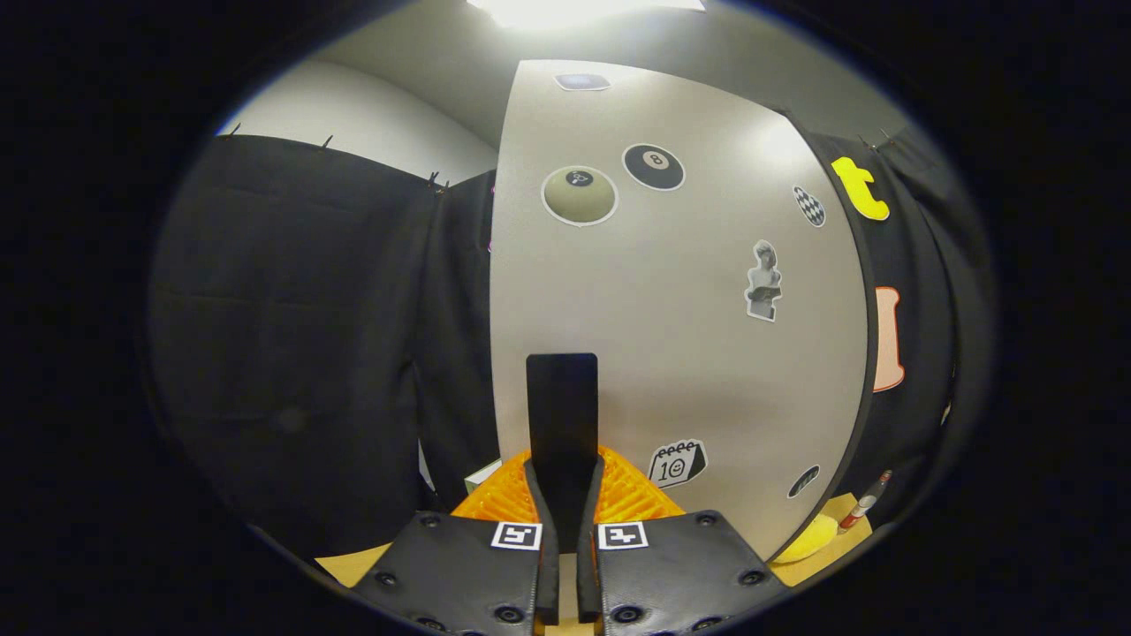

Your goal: Open the shoe cabinet door, grab the shoes and put them into the shoe cabinet, then close the shoe cabinet door.

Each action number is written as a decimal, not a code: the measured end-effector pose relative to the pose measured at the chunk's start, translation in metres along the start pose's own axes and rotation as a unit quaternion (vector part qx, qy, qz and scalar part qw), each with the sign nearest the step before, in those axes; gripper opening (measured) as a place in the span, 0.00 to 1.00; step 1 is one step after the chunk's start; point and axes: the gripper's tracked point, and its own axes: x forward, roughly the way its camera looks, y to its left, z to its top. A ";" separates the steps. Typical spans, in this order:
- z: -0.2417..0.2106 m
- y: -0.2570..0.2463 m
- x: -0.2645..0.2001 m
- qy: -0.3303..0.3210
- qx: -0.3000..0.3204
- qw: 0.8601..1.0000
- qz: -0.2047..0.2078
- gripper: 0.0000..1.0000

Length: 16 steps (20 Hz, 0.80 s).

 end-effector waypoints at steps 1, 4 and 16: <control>0.000 0.000 -0.007 0.001 -0.001 1.000 0.002 0.09; -0.003 -0.004 -0.031 0.006 0.003 1.000 0.012 0.09; -0.001 -0.042 -0.119 0.012 -0.003 0.999 0.030 0.09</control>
